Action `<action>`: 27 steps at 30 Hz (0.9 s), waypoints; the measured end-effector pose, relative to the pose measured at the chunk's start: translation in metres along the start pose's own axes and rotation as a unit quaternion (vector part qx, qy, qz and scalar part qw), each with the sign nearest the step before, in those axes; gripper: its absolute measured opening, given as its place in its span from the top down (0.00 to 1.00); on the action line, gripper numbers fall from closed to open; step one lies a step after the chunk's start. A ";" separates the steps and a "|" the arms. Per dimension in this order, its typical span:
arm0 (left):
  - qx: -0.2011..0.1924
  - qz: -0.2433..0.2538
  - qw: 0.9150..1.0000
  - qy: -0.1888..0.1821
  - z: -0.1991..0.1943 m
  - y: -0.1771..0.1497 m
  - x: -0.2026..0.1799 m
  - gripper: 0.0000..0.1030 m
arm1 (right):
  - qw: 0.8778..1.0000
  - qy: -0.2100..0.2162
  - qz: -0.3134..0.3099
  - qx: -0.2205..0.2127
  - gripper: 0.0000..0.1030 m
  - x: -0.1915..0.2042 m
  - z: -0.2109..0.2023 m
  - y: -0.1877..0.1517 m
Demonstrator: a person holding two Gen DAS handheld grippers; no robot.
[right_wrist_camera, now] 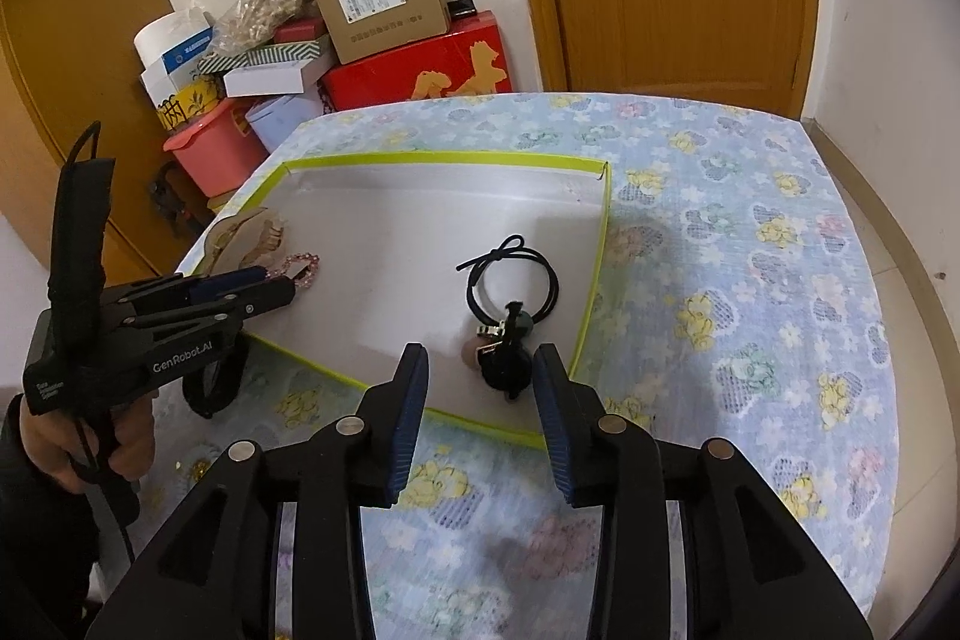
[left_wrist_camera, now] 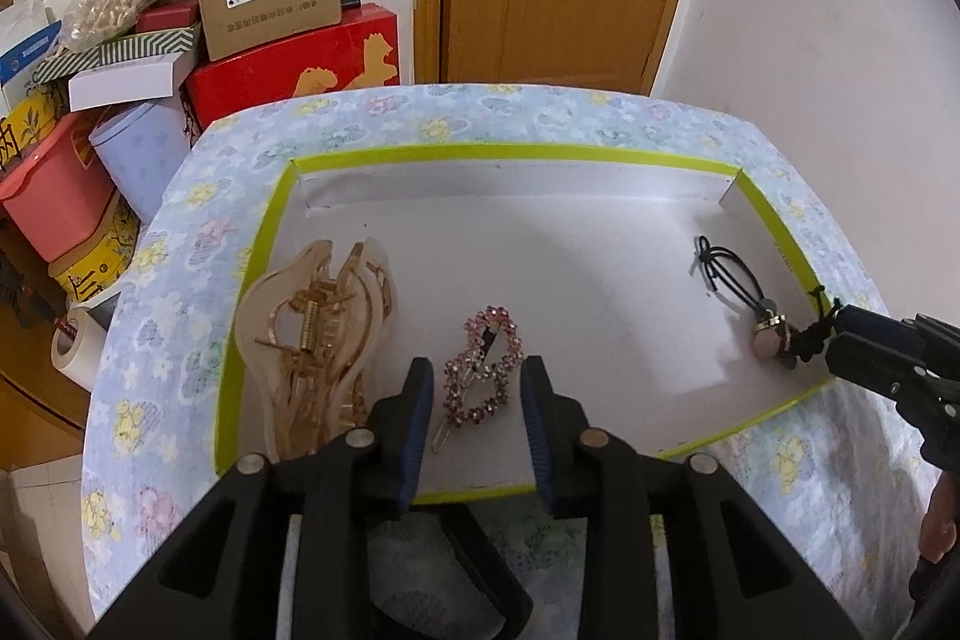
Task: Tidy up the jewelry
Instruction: 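Carry both items into the green box and open both tools to release them, then withdraw both tools from the box toward the beaded bracelets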
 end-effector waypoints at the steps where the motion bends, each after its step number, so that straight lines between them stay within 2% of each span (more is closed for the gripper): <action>1: -0.001 0.000 1.000 0.001 -0.002 -0.001 0.000 0.68 | 1.000 0.000 0.000 -0.001 0.64 0.001 -0.002 0.000; 14: -0.039 0.007 0.999 -0.007 -0.065 -0.020 -0.007 0.67 | 1.000 -0.015 -0.009 -0.016 0.64 0.015 -0.039 -0.023; 27: -0.050 0.006 0.999 -0.011 -0.121 -0.079 -0.007 0.67 | 0.999 -0.033 -0.029 -0.025 0.64 0.050 -0.089 -0.068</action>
Point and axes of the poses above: each gripper's, at about its wrist camera, not at the fingertips, and z roughly the way its jaws point, x to its left, y to its top, the point moved 9 cm from there along z, roughly the way its jaws point, and after that the axes turned 5 degrees about -z, right-handed, at the moved point
